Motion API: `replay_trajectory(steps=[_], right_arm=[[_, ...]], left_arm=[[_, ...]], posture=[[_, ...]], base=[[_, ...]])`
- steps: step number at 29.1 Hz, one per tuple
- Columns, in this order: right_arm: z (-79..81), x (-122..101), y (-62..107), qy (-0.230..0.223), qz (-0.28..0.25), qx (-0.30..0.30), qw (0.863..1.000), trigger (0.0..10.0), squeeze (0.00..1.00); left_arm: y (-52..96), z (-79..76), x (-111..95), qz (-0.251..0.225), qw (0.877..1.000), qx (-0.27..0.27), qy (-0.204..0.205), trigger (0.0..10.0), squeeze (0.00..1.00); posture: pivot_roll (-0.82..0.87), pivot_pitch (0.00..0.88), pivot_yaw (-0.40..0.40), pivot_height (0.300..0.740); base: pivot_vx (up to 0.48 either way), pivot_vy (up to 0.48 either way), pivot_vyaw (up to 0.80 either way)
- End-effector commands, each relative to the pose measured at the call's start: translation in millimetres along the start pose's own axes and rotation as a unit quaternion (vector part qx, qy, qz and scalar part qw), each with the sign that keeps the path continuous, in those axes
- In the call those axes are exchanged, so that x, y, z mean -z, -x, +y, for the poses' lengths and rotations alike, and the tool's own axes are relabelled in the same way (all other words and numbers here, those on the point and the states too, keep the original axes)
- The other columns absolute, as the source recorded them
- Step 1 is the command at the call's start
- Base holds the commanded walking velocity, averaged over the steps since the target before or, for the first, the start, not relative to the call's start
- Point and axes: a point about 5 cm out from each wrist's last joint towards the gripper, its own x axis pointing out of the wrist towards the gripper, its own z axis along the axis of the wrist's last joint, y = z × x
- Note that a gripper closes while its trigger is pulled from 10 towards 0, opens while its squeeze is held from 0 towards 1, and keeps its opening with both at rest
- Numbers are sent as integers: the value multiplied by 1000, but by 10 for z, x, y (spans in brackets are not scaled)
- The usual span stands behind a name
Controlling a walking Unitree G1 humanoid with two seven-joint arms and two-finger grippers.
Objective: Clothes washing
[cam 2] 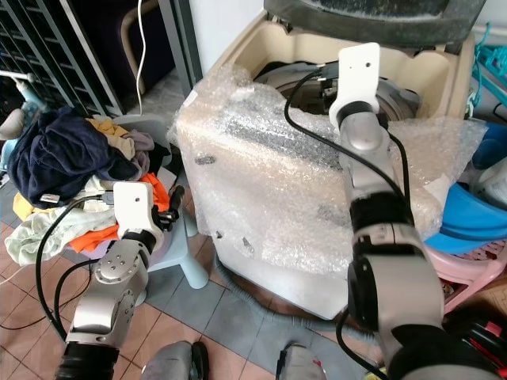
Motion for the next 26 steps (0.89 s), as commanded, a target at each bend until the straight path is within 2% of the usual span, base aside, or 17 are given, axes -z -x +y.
replay_trajectory(steps=[1,2,3,4,5,6,12,17,20,23,26], right_arm=[[-10,-54,171,-1,-40,-13,999,10000,1000],[-10,-54,171,-1,-40,-13,999,10000,1000],[16,-67,243,-6,-51,-33,998,10000,1000],[70,-106,315,-17,-66,-54,996,10000,118],[84,-120,339,-20,-70,-58,996,10000,118],[95,-129,356,-21,-72,-61,995,10000,0],[266,-212,413,-24,-85,-90,992,10000,0],[347,-344,467,-33,-101,-105,989,10000,0],[362,-360,479,-38,-102,-110,988,10000,0],[349,-259,568,-35,-83,-108,990,10000,0],[272,-66,752,-27,-43,-86,995,10000,0]], left_arm=[[19,-18,-9,-5,1000,11,-13,10000,0],[19,-18,-9,-5,1000,11,-13,10000,0],[20,-40,-8,-3,1000,11,-13,10000,0],[17,-51,-21,-6,1000,12,-11,10000,0],[16,-52,-25,-7,1000,12,-10,10000,0],[15,-53,-27,-8,1000,14,-9,10000,0],[-17,-32,-70,-20,1000,4,-17,10000,0],[-14,-4,-110,-32,999,-14,-25,10000,0],[-2,17,-155,-47,999,-6,-17,10000,0],[-7,46,-187,-52,999,-14,-2,10000,0],[0,59,-187,-54,998,-17,-6,10000,0]], posture=[[-46,104,76,740],[-46,104,76,740],[-46,104,76,740],[-50,109,82,740],[-50,109,82,740],[-50,109,82,740],[-47,109,84,740],[-43,104,82,740],[-44,103,80,740],[-43,100,76,740],[-43,96,73,740]], base=[[0,0,0],[0,0,0],[0,0,0],[0,292,0],[0,292,0],[0,424,0],[0,471,0],[0,480,800],[0,480,800],[0,480,0],[0,480,0]])
